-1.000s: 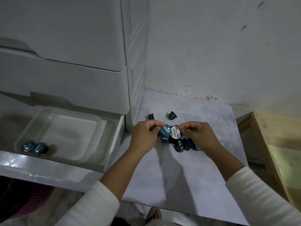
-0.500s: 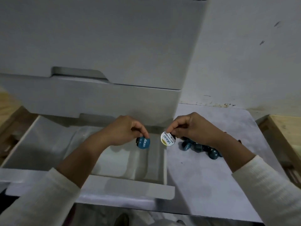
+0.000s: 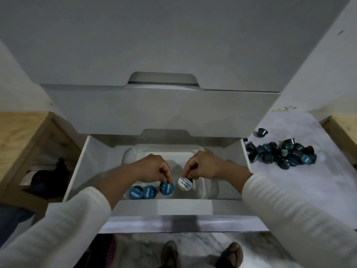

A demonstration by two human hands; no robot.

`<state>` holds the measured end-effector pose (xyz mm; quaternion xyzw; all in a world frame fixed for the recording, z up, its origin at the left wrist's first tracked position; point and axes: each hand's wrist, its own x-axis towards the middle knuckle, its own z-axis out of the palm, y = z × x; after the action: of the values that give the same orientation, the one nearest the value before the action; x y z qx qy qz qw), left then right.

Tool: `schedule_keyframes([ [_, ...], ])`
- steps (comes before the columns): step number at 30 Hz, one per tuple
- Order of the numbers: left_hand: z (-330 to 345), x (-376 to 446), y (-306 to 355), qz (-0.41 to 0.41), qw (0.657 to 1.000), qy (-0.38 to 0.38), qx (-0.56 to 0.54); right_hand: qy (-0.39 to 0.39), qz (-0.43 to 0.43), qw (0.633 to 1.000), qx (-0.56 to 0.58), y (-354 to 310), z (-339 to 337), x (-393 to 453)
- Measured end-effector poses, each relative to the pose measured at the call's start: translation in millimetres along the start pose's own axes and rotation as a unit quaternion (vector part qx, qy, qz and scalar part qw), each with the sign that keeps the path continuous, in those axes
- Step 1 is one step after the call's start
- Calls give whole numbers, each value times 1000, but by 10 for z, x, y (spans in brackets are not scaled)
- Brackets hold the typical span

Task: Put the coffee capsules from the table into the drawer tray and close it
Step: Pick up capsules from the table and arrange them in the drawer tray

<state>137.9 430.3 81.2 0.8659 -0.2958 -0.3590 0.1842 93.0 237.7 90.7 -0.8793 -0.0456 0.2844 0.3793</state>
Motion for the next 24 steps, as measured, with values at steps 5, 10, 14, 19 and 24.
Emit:
schedule_keyframes([
  [5, 107, 63, -195, -17, 1000, -8, -8, -27, 52, 998, -32, 44, 202, 190],
  [10, 142, 131, -270, -18, 1000, -18, -6, -31, 77, 996, -21, 76, 277, 297],
  [14, 129, 136, -297, -25, 999, -23, -4, -39, 78, 996, 6, 74, 323, 320],
  [19, 120, 138, -303, -32, 999, -31, 2, -45, 75, 996, 11, 85, 334, 334],
  [24, 127, 149, -294, -37, 999, -28, 6, -49, 75, 996, -6, 92, 333, 334],
])
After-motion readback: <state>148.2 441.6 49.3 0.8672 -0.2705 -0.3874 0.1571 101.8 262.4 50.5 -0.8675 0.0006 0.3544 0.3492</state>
